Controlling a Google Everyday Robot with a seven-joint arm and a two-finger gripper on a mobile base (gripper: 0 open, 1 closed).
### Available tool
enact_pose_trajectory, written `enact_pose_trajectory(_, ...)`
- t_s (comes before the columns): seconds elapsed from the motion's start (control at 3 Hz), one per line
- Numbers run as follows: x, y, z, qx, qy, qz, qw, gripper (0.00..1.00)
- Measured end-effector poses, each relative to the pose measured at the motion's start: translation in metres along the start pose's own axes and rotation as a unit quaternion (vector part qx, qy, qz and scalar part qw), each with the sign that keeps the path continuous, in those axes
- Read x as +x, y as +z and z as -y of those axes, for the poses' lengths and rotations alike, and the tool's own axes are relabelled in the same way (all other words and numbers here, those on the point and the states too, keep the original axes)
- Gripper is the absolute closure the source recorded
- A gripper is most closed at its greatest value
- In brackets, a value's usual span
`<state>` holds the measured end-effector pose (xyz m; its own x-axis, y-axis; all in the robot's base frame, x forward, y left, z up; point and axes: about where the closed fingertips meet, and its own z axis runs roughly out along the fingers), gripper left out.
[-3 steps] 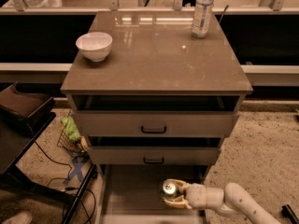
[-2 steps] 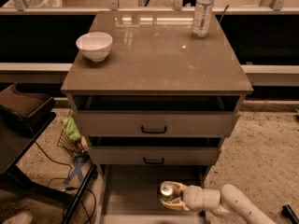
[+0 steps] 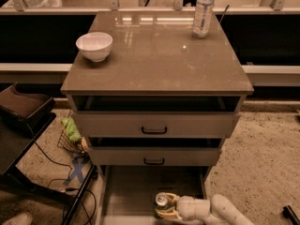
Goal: Place green can into bottom drawer
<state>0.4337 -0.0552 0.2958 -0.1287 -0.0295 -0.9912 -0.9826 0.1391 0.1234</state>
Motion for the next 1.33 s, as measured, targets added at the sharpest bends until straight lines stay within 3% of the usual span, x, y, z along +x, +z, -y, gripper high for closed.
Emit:
enact_pose_trajectory(0.33,0.053,0.016,0.016,0.000,0.010,0.004,0.9999,1.00)
enact_pose_trajectory(0.67,0.072,0.024,0.029,-0.001,0.002,0.007,1.0000,1.00)
enact_pose_trajectory(1.33,0.073,0.027,0.030,-0.002,0.002,0.007,1.0000,0.59)
